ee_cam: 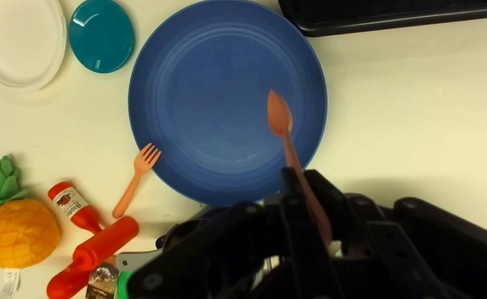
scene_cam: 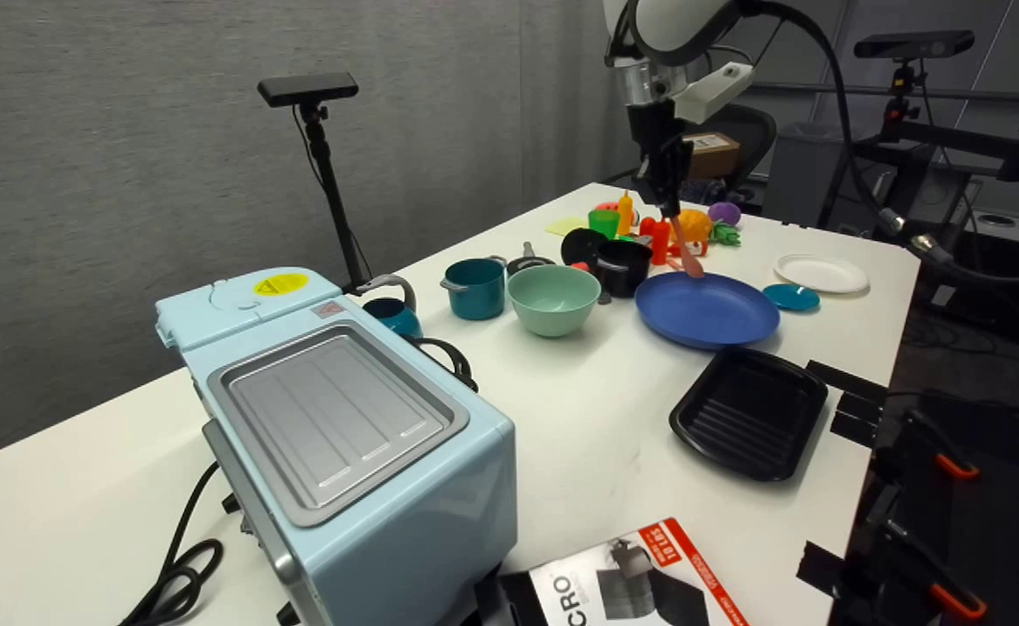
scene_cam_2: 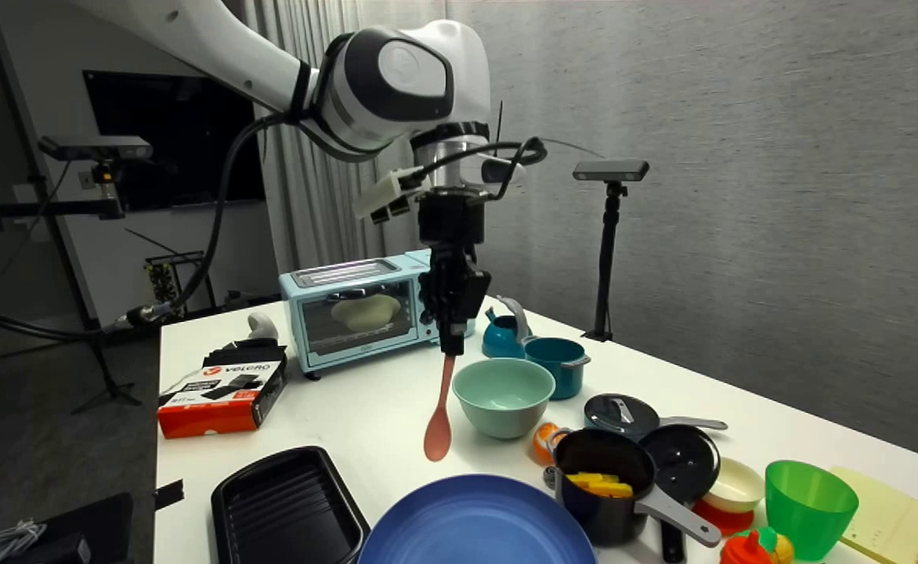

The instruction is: Pick up the spoon from the pot and put it on the plate

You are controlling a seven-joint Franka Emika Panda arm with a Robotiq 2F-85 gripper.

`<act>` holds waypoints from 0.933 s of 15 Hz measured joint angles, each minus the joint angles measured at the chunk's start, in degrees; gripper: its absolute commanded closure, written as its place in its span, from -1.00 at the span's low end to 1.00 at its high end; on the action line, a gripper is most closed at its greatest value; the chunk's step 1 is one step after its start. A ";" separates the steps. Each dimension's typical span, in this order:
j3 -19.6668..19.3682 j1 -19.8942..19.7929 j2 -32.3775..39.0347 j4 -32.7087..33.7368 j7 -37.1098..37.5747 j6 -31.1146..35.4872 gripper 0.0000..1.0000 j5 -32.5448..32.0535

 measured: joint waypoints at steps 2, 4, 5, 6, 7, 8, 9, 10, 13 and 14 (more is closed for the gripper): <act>-0.50 -0.98 -0.01 -3.33 -0.47 4.68 0.94 -0.09; -1.31 -1.74 0.01 -6.37 -0.50 9.00 0.94 -0.82; -1.75 -1.92 0.04 -7.63 -0.50 10.81 0.94 -1.32; -2.10 -2.01 0.11 -8.62 -0.50 12.18 0.94 -1.74; -2.35 -2.05 0.19 -9.47 -0.50 13.38 0.94 -2.04; -2.45 -2.06 0.32 -10.15 -0.50 14.48 0.94 -2.27; -2.45 -2.06 0.43 -10.68 -0.50 15.53 0.94 -2.38; -2.42 -2.05 0.52 -11.16 -0.53 16.66 0.94 -2.47; -2.33 -2.05 0.70 -12.40 -0.65 19.93 0.94 -2.31; -2.29 -2.05 0.78 -12.79 -0.75 20.96 0.94 -1.87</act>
